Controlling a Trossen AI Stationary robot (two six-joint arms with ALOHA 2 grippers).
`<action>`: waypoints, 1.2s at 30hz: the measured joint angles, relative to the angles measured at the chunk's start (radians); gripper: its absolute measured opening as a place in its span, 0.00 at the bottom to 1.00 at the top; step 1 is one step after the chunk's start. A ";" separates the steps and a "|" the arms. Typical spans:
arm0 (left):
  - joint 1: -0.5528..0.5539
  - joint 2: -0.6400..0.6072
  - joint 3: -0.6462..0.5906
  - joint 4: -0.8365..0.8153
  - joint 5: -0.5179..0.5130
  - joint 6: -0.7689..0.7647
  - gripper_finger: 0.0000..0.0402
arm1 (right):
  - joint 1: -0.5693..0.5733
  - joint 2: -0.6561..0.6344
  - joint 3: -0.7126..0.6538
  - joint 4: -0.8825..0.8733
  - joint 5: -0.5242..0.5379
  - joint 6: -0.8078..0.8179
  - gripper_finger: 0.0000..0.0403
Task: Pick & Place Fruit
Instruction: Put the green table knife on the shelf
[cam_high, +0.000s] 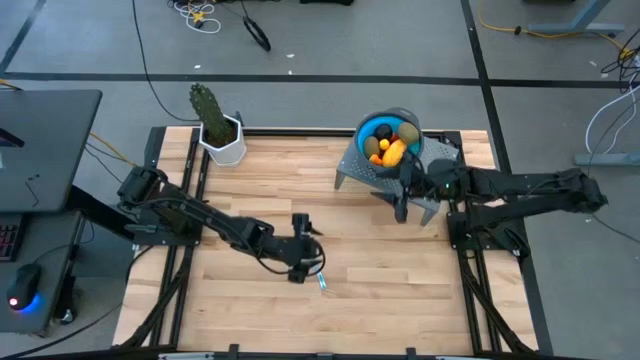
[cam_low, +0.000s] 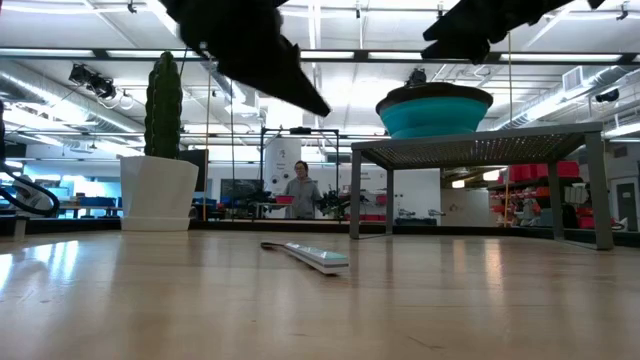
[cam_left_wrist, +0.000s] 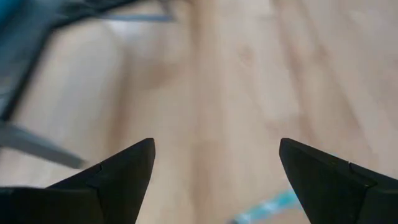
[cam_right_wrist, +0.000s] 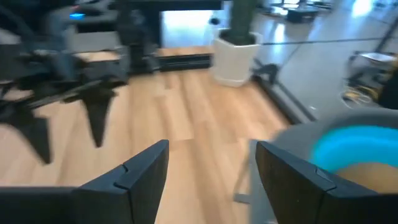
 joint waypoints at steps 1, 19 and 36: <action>-0.004 0.000 0.000 -0.021 0.031 0.005 0.88 | 0.031 0.005 0.000 0.001 0.009 0.000 0.63; -0.003 -0.001 -0.135 -0.040 0.129 -0.001 0.88 | 0.424 0.352 -0.001 0.114 0.181 0.078 0.63; 0.126 0.000 -0.437 0.518 0.357 0.110 0.84 | 0.478 0.444 -0.001 0.310 0.186 0.112 0.63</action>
